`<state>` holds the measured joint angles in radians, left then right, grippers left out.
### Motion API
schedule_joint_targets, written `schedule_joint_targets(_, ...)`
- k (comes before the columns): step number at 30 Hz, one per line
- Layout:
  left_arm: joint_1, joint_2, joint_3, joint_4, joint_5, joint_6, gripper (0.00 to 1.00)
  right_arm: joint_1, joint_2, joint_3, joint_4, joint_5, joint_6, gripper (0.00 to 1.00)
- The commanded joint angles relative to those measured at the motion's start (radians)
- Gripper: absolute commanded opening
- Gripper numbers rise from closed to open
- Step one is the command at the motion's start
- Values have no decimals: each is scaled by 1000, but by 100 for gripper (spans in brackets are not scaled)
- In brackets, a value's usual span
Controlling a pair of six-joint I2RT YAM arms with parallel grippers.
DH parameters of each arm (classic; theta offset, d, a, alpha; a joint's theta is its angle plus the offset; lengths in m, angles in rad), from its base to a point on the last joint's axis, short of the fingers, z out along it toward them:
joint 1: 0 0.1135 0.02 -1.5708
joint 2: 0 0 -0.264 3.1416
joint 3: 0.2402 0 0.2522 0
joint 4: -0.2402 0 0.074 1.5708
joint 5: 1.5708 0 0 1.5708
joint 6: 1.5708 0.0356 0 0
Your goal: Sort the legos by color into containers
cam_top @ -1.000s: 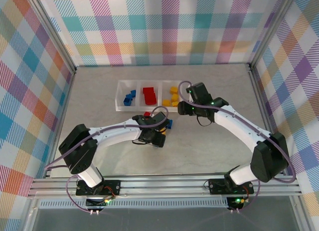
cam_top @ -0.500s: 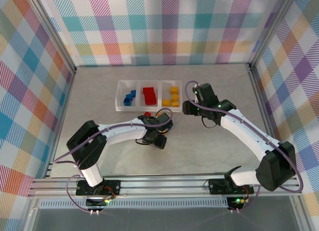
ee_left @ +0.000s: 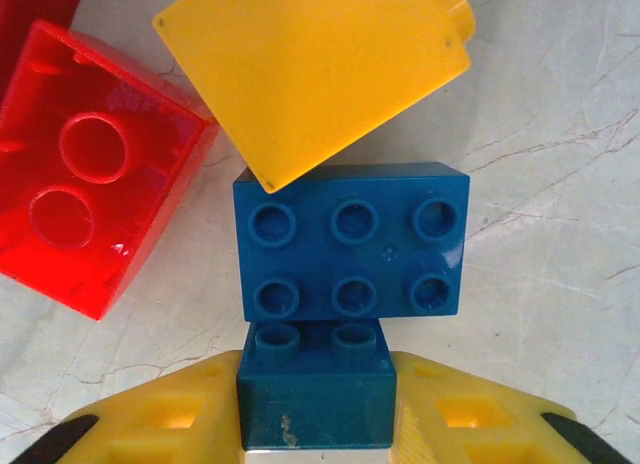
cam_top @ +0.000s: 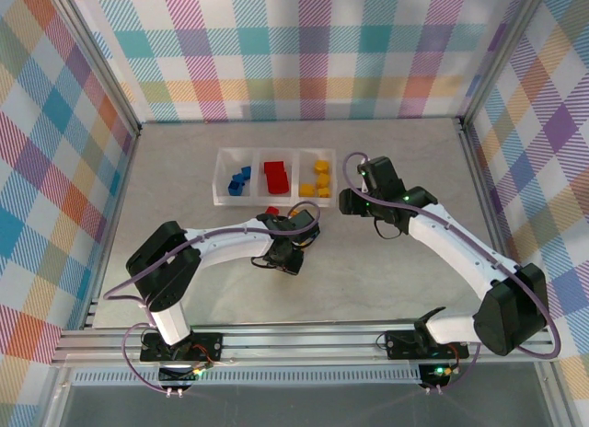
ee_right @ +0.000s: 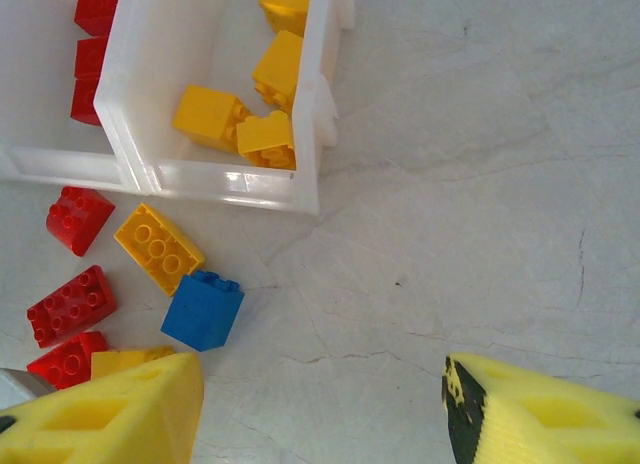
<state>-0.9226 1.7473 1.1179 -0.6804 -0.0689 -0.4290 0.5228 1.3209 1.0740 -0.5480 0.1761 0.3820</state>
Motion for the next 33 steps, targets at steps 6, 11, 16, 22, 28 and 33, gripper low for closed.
schedule_joint_targets(6, -6, -86, 60, -110, -47, 24, 30, -10, -33, -18, -3, 8, 0, 65)
schedule_joint_targets(11, 39, -130, 132, -182, -64, 70, 29, -9, -38, -27, 6, -7, -6, 65)
schedule_joint_targets(16, 163, -149, 213, -218, -84, 121, 29, -8, -46, -54, 21, -41, 1, 65)
schedule_joint_targets(22, 346, -102, 338, -177, -101, 177, 29, 17, -25, -88, 60, -77, 34, 64)
schedule_joint_targets(28, 543, 92, 518, -115, -98, 209, 26, 104, 30, -105, 105, -64, 84, 64)
schedule_joint_targets(33, 640, 259, 670, -120, -29, 199, 24, 173, 80, -96, 132, -67, 110, 64)
